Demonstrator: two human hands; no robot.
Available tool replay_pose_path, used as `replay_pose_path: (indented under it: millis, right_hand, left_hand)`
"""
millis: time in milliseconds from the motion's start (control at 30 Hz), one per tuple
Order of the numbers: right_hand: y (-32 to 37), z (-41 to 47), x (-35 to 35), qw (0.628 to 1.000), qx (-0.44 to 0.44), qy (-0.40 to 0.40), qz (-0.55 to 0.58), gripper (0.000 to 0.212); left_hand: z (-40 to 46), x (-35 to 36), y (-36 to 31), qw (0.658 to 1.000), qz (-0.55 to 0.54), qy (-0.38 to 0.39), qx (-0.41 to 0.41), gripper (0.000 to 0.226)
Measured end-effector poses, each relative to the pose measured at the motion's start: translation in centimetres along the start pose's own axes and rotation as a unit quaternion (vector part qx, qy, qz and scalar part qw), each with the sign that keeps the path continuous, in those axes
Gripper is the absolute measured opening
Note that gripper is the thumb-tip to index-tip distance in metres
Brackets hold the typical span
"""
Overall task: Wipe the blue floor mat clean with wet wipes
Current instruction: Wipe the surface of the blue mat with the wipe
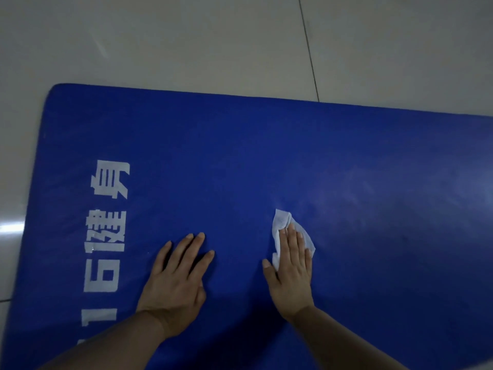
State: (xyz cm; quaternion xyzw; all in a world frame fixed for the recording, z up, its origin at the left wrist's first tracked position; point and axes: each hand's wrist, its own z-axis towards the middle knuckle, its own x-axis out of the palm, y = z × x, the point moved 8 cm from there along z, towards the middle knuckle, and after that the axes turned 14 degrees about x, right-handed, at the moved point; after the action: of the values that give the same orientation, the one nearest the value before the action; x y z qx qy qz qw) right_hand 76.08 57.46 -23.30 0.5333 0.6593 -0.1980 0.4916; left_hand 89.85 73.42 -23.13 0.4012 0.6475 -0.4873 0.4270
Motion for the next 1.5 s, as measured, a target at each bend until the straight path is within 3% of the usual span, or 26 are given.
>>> replay_pose_path:
  millis: [233, 467, 533, 667, 800, 1067, 1167, 1300, 1433, 1500]
  right_hand:
    - [0.3, 0.1, 0.1, 0.999, -0.002, 0.026, -0.04, 0.091]
    - [0.5, 0.3, 0.1, 0.995, 0.011, 0.053, -0.086, 0.083]
    - [0.6, 0.3, 0.2, 0.994, 0.009, 0.067, -0.081, 0.079]
    - [1.1, 0.1, -0.5, 0.994, -0.004, 0.103, -0.04, 0.072]
    - [0.4, 0.1, -1.0, 0.988, -0.024, 0.143, -0.054, 0.068]
    - [0.1, 0.5, -0.5, 0.993, -0.033, 0.038, -0.111, 0.059]
    - [-0.2, 0.1, -0.6, 0.995, -0.005, -0.02, -0.095, 0.056]
    - [-1.4, -2.5, -0.1, 0.99, 0.102, -0.089, -0.029, 0.054]
    - [-1.0, -5.4, 1.1, 0.992, 0.002, -0.107, -0.069, 0.064]
    - [-3.3, -4.3, 0.0, 0.989, 0.06, -0.12, -0.06, 0.063]
  left_hand:
    - [-0.2, -0.6, 0.2, 0.999, -0.002, 0.026, -0.028, 0.054]
    - [0.6, -2.7, -1.3, 0.993, 0.027, 0.061, -0.101, 0.052]
    - [0.8, -3.3, -2.2, 0.985, -0.027, 0.055, -0.161, 0.053]
    - [-1.2, -4.3, -4.2, 0.949, -0.171, 0.113, -0.24, 0.049]
    - [-5.1, -5.2, -3.5, 0.934, -0.141, 0.208, -0.253, 0.039]
    - [-2.0, -3.5, -0.6, 0.964, -0.125, 0.038, -0.23, 0.061]
    - [-1.3, -1.6, -1.1, 0.972, -0.087, 0.004, -0.217, 0.063]
    - [-1.7, -0.8, -1.5, 0.976, -0.083, -0.052, -0.194, 0.061]
    - [-2.2, -0.9, -0.8, 0.982, -0.101, -0.079, -0.14, 0.062]
    - [-2.4, -1.1, -0.5, 0.984, -0.108, -0.075, -0.121, 0.063]
